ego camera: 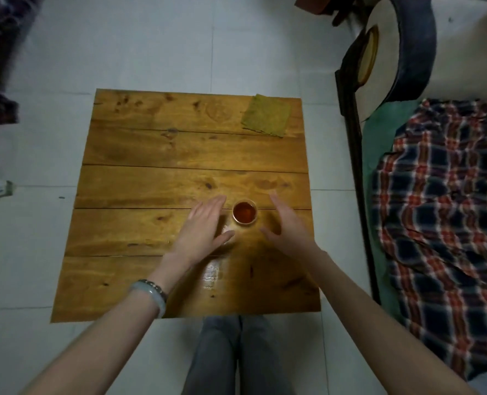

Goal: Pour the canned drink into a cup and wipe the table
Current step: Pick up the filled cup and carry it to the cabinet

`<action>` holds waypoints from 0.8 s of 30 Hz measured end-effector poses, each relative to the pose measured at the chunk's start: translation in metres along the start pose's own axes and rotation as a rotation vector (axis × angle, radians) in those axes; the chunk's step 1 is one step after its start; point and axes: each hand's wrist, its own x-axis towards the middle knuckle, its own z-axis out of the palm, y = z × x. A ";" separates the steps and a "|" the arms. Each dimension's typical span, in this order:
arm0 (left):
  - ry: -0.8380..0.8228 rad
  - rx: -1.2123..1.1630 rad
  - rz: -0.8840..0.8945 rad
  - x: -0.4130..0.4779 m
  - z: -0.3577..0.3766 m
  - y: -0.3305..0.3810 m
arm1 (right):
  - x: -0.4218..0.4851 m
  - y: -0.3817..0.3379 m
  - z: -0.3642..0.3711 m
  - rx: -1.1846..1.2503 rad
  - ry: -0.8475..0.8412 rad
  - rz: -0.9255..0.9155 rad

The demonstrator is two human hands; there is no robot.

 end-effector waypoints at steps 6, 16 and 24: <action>0.014 -0.062 -0.041 0.037 0.064 -0.014 | 0.048 0.056 0.044 -0.021 0.008 -0.028; 0.046 -0.207 -0.096 0.066 0.114 -0.034 | 0.091 0.080 0.095 0.212 0.070 -0.134; 0.139 -0.322 -0.173 0.071 0.112 -0.022 | 0.086 0.077 0.094 0.192 0.094 -0.120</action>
